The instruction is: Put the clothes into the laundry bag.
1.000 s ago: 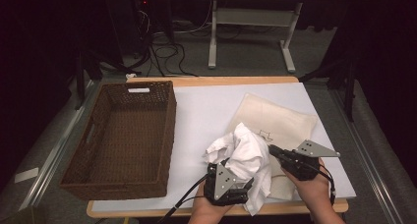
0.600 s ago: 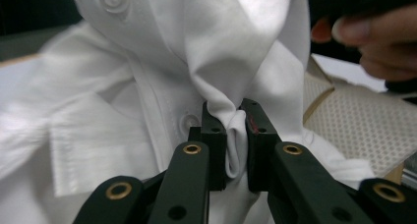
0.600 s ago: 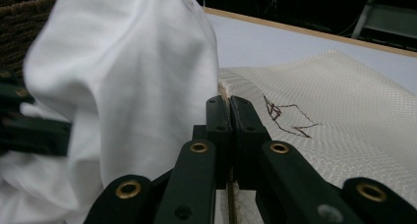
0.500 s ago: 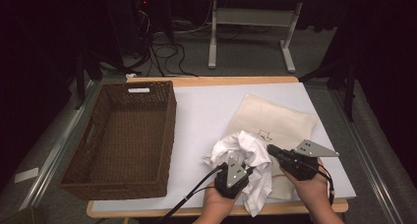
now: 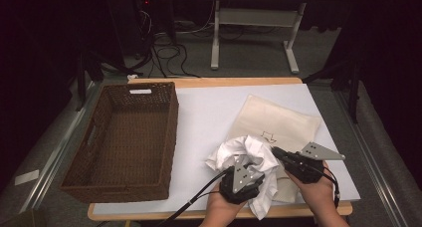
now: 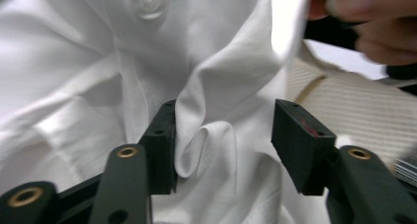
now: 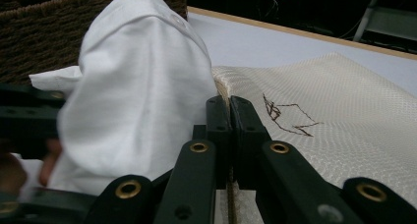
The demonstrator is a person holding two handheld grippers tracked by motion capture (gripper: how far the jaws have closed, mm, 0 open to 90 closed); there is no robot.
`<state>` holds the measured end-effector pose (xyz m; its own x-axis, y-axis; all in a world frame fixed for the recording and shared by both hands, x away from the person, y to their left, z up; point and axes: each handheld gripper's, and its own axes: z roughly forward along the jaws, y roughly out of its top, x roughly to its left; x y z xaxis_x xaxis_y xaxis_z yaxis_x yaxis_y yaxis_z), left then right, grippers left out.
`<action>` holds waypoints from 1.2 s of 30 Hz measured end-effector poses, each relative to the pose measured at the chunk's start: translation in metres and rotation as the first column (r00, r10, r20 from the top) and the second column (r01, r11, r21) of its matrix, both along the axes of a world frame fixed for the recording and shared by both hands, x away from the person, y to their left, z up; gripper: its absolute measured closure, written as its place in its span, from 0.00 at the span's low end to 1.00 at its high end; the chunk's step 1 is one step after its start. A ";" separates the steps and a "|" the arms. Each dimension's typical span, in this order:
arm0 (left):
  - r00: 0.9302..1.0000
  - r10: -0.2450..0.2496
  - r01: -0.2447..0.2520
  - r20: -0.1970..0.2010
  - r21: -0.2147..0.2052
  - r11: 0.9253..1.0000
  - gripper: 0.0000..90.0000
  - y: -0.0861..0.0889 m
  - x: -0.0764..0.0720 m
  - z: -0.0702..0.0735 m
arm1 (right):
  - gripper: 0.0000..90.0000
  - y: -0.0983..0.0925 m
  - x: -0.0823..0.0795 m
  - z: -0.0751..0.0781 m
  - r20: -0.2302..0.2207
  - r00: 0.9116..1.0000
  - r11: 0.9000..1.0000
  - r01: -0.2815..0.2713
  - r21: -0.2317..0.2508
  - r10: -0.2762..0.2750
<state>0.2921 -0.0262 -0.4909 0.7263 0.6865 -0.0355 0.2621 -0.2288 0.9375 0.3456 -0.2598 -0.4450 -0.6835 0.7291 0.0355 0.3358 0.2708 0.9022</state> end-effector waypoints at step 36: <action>0.992 0.024 -0.013 -0.126 0.084 0.996 0.95 -0.012 0.047 -0.014 | 0.98 0.002 0.001 0.000 0.001 1.000 1.000 0.003 0.002 -0.003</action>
